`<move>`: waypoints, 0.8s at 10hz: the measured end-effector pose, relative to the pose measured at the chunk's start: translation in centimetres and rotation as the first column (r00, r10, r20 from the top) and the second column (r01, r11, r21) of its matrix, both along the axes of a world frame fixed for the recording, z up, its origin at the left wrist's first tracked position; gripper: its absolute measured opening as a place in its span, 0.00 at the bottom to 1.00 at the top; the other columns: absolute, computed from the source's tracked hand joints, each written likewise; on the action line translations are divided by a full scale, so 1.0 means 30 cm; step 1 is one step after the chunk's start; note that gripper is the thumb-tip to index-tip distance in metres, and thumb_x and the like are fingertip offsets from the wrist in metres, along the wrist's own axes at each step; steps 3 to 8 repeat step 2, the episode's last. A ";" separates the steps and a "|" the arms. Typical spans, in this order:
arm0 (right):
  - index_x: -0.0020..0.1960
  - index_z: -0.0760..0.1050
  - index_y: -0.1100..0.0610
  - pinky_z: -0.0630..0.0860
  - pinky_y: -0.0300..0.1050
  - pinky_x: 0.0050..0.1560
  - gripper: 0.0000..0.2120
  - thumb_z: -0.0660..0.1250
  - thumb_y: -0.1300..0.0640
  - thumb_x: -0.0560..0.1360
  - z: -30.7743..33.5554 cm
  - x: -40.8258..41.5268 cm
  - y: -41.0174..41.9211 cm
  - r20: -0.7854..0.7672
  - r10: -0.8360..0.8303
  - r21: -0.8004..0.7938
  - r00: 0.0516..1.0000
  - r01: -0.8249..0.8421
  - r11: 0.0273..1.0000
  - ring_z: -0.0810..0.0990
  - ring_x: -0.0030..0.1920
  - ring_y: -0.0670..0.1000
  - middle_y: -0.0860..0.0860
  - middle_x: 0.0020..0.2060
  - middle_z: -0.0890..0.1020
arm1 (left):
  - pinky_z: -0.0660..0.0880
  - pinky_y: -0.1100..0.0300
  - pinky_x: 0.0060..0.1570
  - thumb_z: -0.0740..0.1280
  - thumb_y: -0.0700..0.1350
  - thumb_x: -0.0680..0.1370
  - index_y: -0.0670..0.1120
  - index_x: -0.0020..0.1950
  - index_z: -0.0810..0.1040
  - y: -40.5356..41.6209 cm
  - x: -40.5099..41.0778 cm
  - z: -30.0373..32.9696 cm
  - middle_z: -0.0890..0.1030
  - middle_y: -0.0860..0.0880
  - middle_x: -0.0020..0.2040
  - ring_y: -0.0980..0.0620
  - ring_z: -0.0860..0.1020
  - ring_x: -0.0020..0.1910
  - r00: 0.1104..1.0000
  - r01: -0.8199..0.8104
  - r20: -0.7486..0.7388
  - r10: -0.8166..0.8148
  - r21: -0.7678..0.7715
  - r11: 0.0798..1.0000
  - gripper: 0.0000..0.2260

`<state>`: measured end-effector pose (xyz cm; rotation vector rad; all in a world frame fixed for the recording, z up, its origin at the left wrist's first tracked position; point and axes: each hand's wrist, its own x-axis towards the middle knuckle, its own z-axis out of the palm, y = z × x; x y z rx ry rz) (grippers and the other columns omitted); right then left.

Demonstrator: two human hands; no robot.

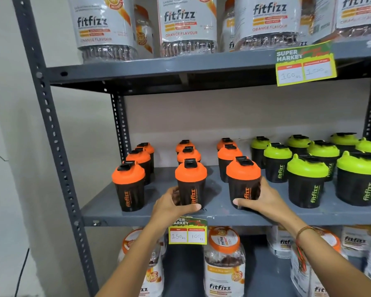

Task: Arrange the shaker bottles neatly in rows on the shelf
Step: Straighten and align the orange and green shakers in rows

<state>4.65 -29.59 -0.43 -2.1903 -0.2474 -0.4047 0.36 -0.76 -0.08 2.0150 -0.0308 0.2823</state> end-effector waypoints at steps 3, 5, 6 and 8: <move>0.71 0.62 0.46 0.73 0.46 0.62 0.50 0.75 0.30 0.54 -0.040 -0.071 0.018 0.166 -0.067 0.309 0.984 0.013 0.951 0.73 0.63 0.46 0.43 0.63 0.72 | 0.71 0.56 0.63 0.76 0.69 0.53 0.54 0.74 0.63 0.013 -0.087 -0.065 0.73 0.50 0.70 0.58 0.73 0.64 0.984 -0.055 0.161 0.078 -0.145 0.988 0.53; 0.71 0.62 0.46 0.73 0.46 0.62 0.50 0.75 0.30 0.54 -0.040 -0.071 0.018 0.166 -0.067 0.309 0.984 0.013 0.951 0.73 0.63 0.46 0.43 0.63 0.72 | 0.71 0.56 0.63 0.76 0.69 0.53 0.54 0.74 0.63 0.013 -0.087 -0.065 0.73 0.50 0.70 0.58 0.73 0.64 0.984 -0.055 0.161 0.078 -0.145 0.988 0.53; 0.71 0.62 0.46 0.73 0.46 0.62 0.50 0.75 0.30 0.54 -0.040 -0.071 0.018 0.166 -0.067 0.309 0.984 0.013 0.951 0.73 0.63 0.46 0.43 0.63 0.72 | 0.71 0.56 0.63 0.76 0.69 0.53 0.54 0.74 0.63 0.013 -0.087 -0.065 0.73 0.50 0.70 0.58 0.73 0.64 0.984 -0.055 0.161 0.078 -0.145 0.988 0.53; 0.71 0.62 0.46 0.73 0.46 0.62 0.50 0.75 0.30 0.54 -0.040 -0.071 0.018 0.166 -0.067 0.309 0.984 0.013 0.951 0.73 0.63 0.46 0.43 0.63 0.72 | 0.71 0.56 0.63 0.76 0.69 0.53 0.54 0.74 0.63 0.013 -0.087 -0.065 0.73 0.50 0.70 0.58 0.73 0.64 0.984 -0.055 0.161 0.078 -0.145 0.988 0.53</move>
